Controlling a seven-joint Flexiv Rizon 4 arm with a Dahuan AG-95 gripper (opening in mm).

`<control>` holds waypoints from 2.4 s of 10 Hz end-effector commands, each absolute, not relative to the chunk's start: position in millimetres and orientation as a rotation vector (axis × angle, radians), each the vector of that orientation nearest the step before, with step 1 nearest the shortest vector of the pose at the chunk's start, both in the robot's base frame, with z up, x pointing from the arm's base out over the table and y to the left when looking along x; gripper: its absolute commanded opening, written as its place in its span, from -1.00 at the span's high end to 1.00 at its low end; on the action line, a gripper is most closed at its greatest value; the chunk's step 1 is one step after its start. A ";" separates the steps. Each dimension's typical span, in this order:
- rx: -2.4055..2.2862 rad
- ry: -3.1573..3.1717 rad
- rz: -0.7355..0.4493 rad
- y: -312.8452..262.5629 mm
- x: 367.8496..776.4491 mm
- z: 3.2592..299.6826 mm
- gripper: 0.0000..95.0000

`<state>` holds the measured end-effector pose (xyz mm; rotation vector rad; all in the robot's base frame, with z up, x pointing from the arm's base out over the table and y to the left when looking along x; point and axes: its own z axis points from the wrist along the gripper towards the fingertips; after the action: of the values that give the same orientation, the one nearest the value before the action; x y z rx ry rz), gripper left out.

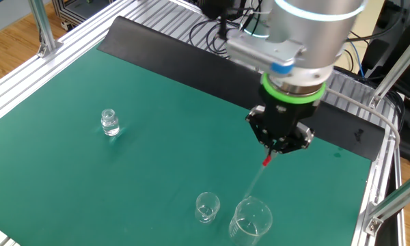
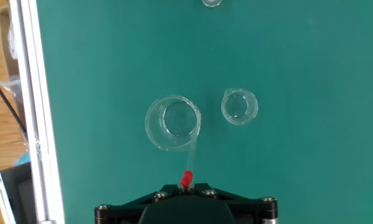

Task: Transfer liquid using a dropper

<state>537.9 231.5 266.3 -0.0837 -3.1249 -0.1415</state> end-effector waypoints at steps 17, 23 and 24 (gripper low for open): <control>0.213 -3.150 -0.067 143.9 570.4 247.3 1.00; 0.289 -3.140 -0.066 133.3 573.7 238.0 1.00; 0.287 -3.141 -0.066 133.3 573.7 238.0 1.00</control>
<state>574.8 133.4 238.3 0.2851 -3.1388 -0.0662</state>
